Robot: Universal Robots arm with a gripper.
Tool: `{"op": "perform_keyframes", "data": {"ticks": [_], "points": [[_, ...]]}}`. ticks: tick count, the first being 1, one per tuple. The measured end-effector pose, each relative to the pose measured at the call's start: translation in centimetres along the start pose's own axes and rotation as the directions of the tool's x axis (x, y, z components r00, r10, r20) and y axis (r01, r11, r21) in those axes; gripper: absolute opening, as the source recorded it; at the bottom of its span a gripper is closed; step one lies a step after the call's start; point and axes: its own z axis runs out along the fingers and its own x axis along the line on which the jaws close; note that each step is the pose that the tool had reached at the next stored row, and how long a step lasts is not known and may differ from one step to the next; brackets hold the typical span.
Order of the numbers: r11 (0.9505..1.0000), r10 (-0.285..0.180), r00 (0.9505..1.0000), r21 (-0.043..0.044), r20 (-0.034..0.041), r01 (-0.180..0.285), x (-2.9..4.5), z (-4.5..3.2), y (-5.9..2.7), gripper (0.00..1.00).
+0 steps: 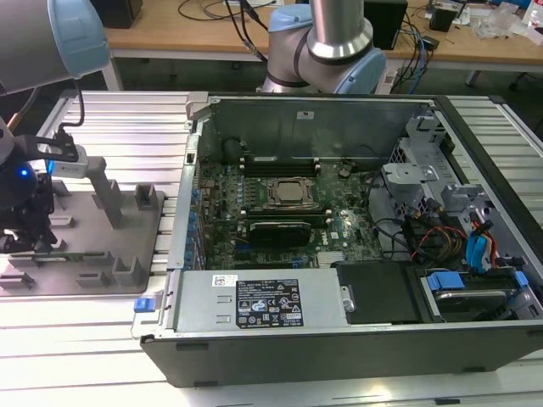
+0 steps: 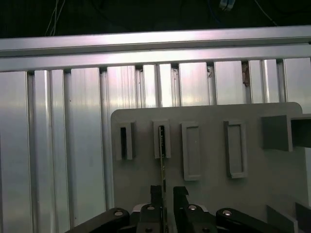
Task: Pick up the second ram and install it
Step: 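Pick up the second ram and move it above second insertion slot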
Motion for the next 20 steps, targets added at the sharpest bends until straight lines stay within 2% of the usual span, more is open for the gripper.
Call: {"op": "perform_keyframes", "data": {"ticks": [1, 2, 3, 9, 13, 15, 20], "points": [[1.0000, 0.000, 1.0000, 0.0000, 0.0000, 0.000, 0.00, 0.00, 0.00, 0.21], [1.0000, 0.000, 1.0000, 0.0000, 0.0000, 0.000, 0.00, 0.01, 0.00, 0.28], [1.0000, -0.002, 1.0000, 0.0001, 0.0000, 0.002, 0.00, 0.03, -0.01, 0.28], [0.9970, -0.078, 0.9970, -0.0007, -0.0039, 0.078, 0.02, 1.26, 0.03, 0.28], [0.9953, -0.097, 0.9953, -0.0009, -0.0047, 0.097, 0.02, 1.66, 0.09, 0.28], [0.9939, -0.110, 0.9939, -0.0010, -0.0052, 0.110, 0.04, 2.21, 0.22, 0.28], [0.9937, -0.113, 0.9936, -0.0008, -0.0051, 0.113, 0.03, 2.20, 0.22, 0.28]]}}
